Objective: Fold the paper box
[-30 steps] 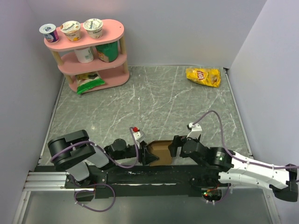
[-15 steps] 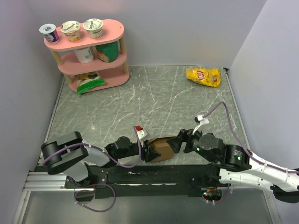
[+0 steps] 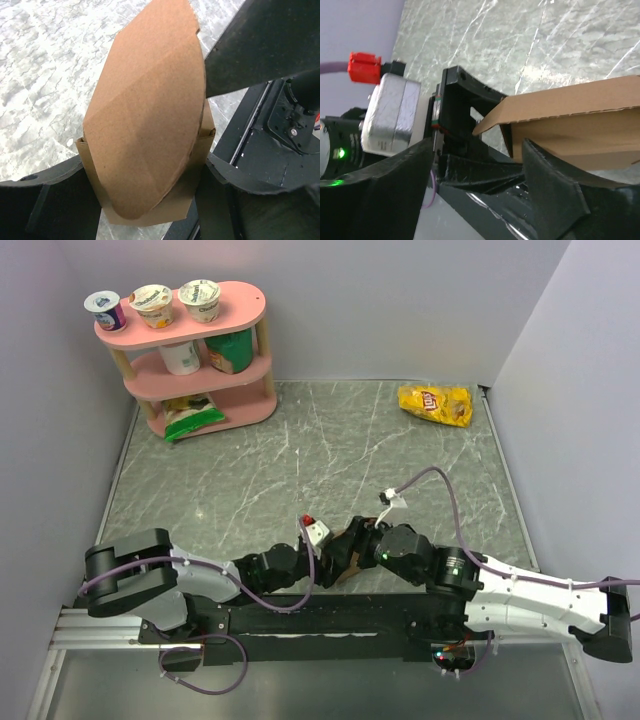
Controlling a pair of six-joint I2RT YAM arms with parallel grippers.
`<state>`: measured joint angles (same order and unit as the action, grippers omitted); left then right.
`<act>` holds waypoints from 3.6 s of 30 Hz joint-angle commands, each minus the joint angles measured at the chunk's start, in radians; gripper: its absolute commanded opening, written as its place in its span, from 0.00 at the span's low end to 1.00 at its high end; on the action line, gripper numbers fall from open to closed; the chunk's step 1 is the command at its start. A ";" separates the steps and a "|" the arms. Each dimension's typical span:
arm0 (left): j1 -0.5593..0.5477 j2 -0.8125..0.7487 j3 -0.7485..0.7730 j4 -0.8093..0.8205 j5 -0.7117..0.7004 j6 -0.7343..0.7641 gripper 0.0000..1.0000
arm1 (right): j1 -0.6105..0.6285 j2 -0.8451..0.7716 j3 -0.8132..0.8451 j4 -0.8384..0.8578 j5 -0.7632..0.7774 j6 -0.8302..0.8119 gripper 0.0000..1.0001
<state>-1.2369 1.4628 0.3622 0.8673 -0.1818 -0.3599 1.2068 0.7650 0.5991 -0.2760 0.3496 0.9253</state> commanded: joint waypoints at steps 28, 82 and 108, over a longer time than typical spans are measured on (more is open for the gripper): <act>-0.151 0.085 0.116 -0.145 -0.239 -0.031 0.41 | 0.013 0.025 -0.093 0.110 0.000 0.121 0.54; -0.177 -0.013 -0.026 0.012 0.037 0.213 0.54 | -0.053 -0.058 0.122 -0.221 0.063 -0.195 0.05; -0.119 0.018 0.090 -0.166 0.240 0.110 0.46 | -0.072 -0.001 0.105 -0.115 -0.109 -0.174 0.00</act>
<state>-1.3560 1.4509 0.4202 0.7330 -0.0608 -0.2310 1.1446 0.7353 0.6559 -0.4713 0.2222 0.7319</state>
